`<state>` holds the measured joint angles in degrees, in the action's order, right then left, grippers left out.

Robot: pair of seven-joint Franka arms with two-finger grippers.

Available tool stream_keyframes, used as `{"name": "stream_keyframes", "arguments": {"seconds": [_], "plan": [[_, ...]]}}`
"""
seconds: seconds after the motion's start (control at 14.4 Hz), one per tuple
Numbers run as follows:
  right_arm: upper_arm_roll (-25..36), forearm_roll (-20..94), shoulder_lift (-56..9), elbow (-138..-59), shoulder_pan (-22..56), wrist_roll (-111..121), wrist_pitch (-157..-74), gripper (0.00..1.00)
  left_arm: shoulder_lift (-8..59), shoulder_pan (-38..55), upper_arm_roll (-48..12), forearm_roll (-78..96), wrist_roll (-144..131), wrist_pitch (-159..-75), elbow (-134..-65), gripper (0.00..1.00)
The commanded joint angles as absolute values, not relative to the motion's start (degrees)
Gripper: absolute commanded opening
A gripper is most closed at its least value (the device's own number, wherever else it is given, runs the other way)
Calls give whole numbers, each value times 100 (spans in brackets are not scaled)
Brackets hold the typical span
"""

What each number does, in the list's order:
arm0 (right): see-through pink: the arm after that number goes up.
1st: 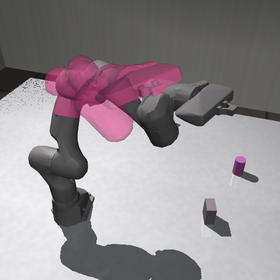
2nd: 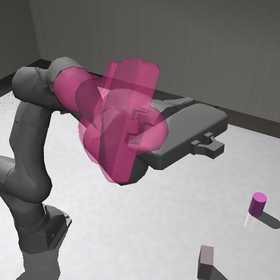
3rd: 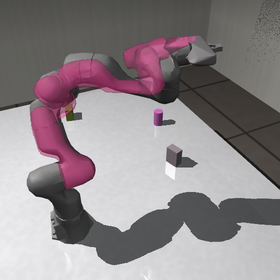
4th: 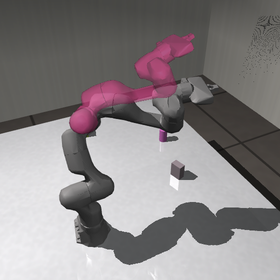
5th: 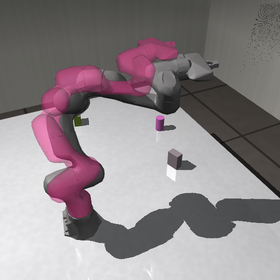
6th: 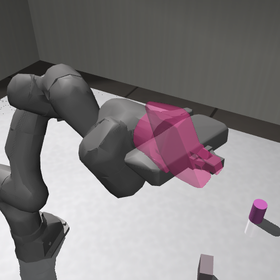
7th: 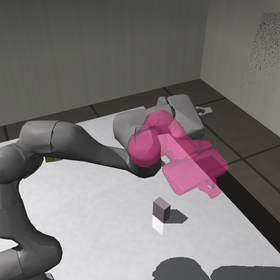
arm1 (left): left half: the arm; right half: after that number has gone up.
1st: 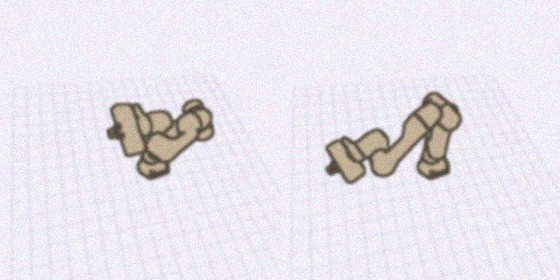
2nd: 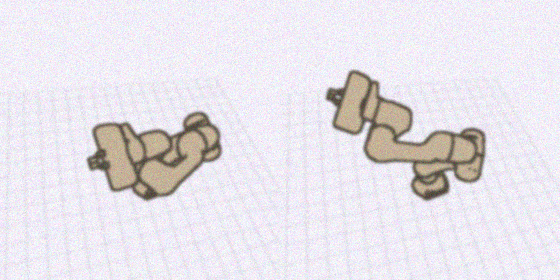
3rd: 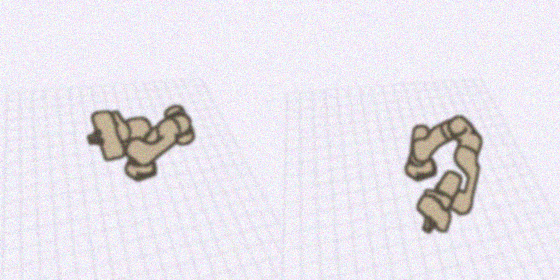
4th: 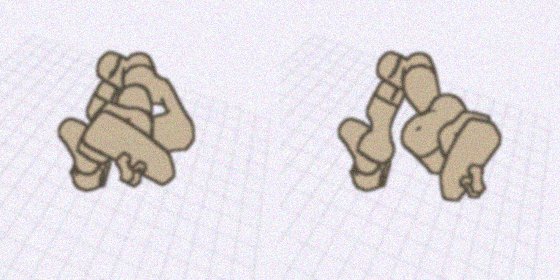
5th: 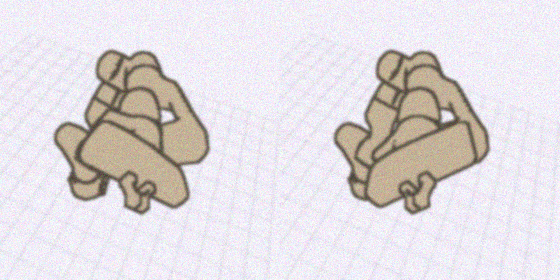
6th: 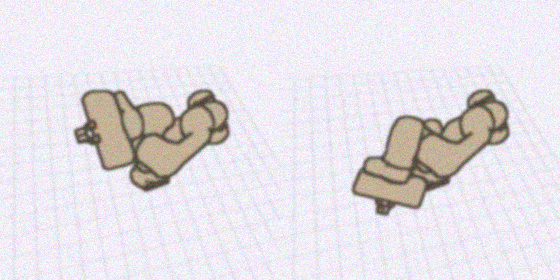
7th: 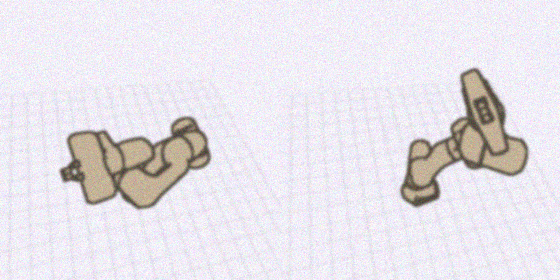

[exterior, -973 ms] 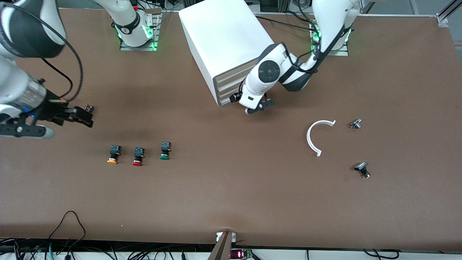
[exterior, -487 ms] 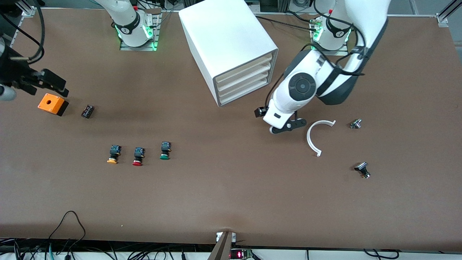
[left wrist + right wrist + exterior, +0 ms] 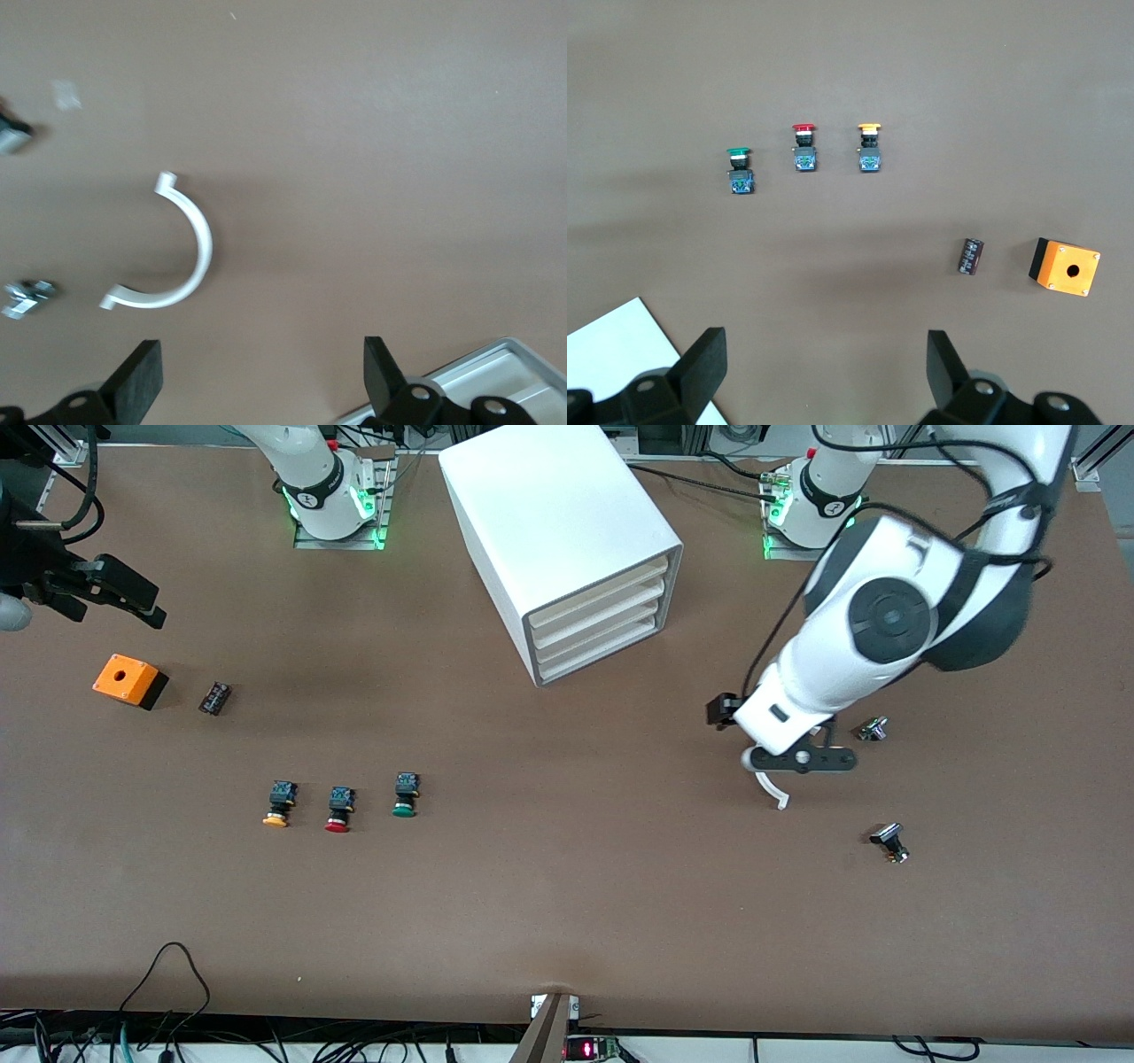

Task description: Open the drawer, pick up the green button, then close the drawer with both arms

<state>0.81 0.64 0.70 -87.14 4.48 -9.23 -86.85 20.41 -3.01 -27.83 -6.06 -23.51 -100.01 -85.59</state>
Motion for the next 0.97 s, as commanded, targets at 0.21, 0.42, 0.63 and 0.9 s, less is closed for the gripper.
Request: {"name": "stream_keyframes", "arguments": {"seconds": [0.21, 0.42, 0.63, 0.9], "plan": [[-18, -220, 185, -8859, 360, -932, -8710, 100, 1163, -458, -1947, -502, -749, -9220, -8208, 100], [-18, -185, 149, -8772, 378, -993, -8710, 100, 529, -132, -951, -9, -135, -9237, -8770, 100], [-18, -158, 132, -8771, 387, -924, -8736, 100, 63, 209, -249, -27, 360, -9272, -9314, 100], [0, -167, 44, -8719, 369, -668, -8754, 100, -193, 404, 184, -35, 369, -9447, -9659, 100]]}}
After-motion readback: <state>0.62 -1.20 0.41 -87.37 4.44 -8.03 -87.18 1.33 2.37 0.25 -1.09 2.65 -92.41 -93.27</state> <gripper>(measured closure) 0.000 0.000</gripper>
